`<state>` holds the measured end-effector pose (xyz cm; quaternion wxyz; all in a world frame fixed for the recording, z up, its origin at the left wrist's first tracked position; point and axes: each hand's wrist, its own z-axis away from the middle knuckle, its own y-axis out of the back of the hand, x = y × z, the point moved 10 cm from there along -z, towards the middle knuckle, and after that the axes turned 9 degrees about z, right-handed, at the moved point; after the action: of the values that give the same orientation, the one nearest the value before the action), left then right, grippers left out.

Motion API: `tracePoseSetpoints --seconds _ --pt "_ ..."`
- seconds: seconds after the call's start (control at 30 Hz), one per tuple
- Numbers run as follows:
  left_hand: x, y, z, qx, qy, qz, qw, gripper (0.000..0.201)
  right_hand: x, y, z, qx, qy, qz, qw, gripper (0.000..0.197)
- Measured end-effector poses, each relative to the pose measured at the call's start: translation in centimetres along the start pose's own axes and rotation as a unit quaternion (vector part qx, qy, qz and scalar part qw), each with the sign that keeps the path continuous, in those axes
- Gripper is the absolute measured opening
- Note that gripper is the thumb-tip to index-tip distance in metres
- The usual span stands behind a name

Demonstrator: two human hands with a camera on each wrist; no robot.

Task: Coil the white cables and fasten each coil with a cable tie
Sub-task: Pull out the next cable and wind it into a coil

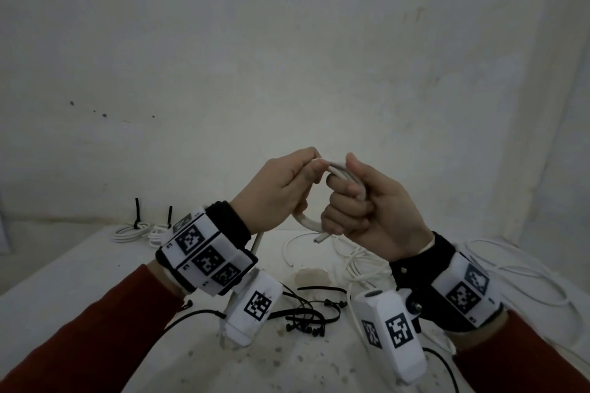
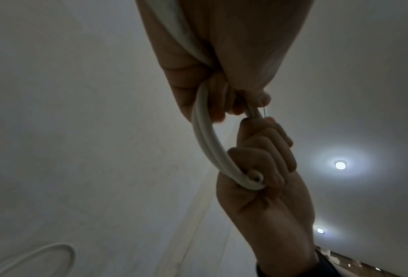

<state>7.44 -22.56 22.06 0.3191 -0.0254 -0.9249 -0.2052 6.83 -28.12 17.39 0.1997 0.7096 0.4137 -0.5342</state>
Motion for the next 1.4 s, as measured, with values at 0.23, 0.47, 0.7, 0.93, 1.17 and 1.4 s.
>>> tracePoseSetpoints --seconds 0.23,0.47,0.7,0.93,1.17,1.4 --pt "-3.6 0.0 1.3 -0.063 0.047 -0.152 0.985 0.011 -3.8 3.8 2.4 0.035 0.102 -0.108 0.988 0.046" --pt "-6.1 2.2 3.2 -0.034 0.042 -0.25 0.967 0.013 -7.1 7.3 5.8 0.087 0.215 -0.157 0.96 0.037" --pt "-5.7 4.1 3.8 0.056 0.02 -0.254 0.965 0.028 -9.2 10.5 9.1 0.246 0.381 -0.23 0.861 0.034" --pt "-5.3 2.5 5.2 0.001 -0.021 -0.324 0.946 0.033 -11.0 12.1 10.0 0.347 0.448 -0.181 0.804 0.036" --pt "-1.8 -1.1 7.0 -0.103 -0.125 -0.434 0.886 0.04 -10.8 12.3 7.9 0.476 0.4 0.035 0.783 0.031" --pt "1.4 0.0 6.5 -0.115 -0.172 -0.482 0.851 0.01 -6.7 10.1 4.6 0.45 0.17 0.448 0.753 0.029"
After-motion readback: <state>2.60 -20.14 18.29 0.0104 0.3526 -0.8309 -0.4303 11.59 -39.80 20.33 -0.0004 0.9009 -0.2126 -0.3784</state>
